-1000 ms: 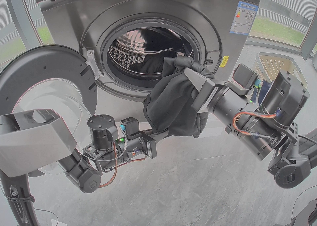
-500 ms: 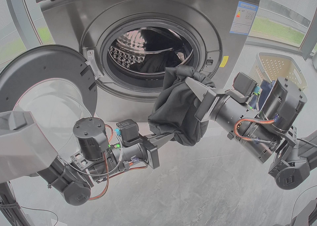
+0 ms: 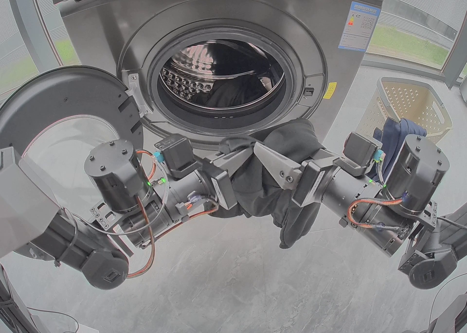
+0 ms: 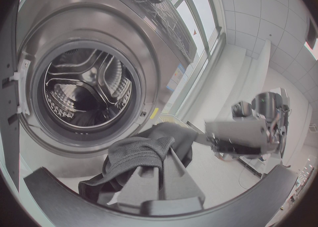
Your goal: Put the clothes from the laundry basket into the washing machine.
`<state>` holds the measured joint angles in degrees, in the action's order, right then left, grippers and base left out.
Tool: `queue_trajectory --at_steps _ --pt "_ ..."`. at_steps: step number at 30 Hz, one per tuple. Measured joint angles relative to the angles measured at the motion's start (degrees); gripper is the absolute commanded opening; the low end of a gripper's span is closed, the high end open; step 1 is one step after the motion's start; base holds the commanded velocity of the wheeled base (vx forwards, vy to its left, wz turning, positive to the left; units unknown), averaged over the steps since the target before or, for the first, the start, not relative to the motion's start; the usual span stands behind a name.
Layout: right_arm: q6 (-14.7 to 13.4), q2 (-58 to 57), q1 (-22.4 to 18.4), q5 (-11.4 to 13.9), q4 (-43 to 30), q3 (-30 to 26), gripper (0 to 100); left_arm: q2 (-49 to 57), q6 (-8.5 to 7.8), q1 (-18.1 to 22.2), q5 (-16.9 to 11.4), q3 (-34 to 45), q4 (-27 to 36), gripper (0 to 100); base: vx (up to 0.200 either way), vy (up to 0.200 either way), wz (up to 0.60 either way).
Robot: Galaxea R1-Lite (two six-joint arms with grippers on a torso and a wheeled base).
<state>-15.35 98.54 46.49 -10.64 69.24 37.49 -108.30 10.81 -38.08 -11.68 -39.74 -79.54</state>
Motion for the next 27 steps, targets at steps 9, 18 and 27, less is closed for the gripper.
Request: queue_trajectory --at_steps 9,18,27 --pt "0.60 -1.62 -0.24 0.20 -0.11 -5.51 100 -1.87 0.32 1.34 4.82 -6.60 0.22 0 0.000 0.000 0.00" --pt "2.27 -1.49 -0.20 4.49 -0.02 -11.95 100 -2.30 0.43 2.45 5.77 -8.33 0.37 0 0.000 0.000 0.00" --pt "4.60 5.05 -2.12 4.84 5.34 -7.30 100 -1.97 0.43 2.19 5.80 -8.59 0.39 0 0.000 0.000 0.00"
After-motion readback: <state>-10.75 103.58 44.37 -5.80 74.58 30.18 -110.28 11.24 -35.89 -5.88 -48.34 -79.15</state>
